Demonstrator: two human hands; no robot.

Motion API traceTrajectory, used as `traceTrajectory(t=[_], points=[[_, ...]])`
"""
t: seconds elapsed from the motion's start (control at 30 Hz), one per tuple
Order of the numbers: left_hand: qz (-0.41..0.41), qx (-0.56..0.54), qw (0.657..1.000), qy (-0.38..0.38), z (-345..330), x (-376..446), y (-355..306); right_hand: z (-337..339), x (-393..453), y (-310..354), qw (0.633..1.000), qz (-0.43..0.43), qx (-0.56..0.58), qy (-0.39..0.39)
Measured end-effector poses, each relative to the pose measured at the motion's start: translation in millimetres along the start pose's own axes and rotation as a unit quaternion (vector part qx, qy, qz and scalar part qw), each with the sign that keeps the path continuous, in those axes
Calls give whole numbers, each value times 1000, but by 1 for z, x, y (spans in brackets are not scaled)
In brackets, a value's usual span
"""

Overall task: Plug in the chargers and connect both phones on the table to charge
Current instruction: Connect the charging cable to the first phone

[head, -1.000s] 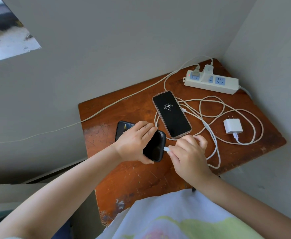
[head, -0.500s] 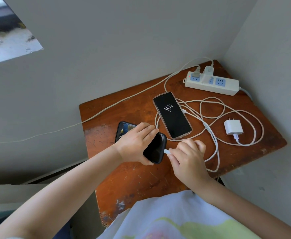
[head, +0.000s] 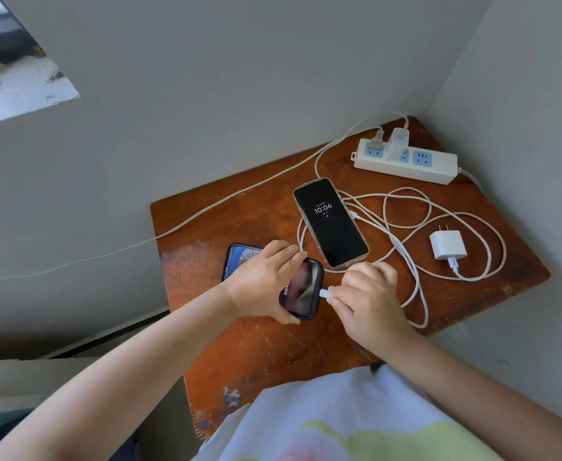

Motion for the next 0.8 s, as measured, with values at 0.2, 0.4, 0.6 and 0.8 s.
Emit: traceTrajectory(t=[0.2, 0.4, 0.6, 0.8], points=[[2, 6, 1000, 0, -1, 1, 2, -9, -7, 6, 998, -33, -7, -49], [-27, 73, 990, 116, -11, 10, 15, -26, -12, 2, 998, -46, 16, 35], [-54, 130, 962, 236, -11, 16, 32, -37, -18, -19, 991, -80, 36, 97], [-85, 167, 935, 303, -6, 21, 35, -43, -22, -28, 991, -65, -18, 119]])
Point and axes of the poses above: each hand's wrist, its own x-axis towards the middle knuckle, its own z-axis out of the back of the hand, y = z × x, the point moved 1 cm from there along x, towards the middle knuckle, and after that the axes turned 2 degrees about -y, right-handed, at the moved point
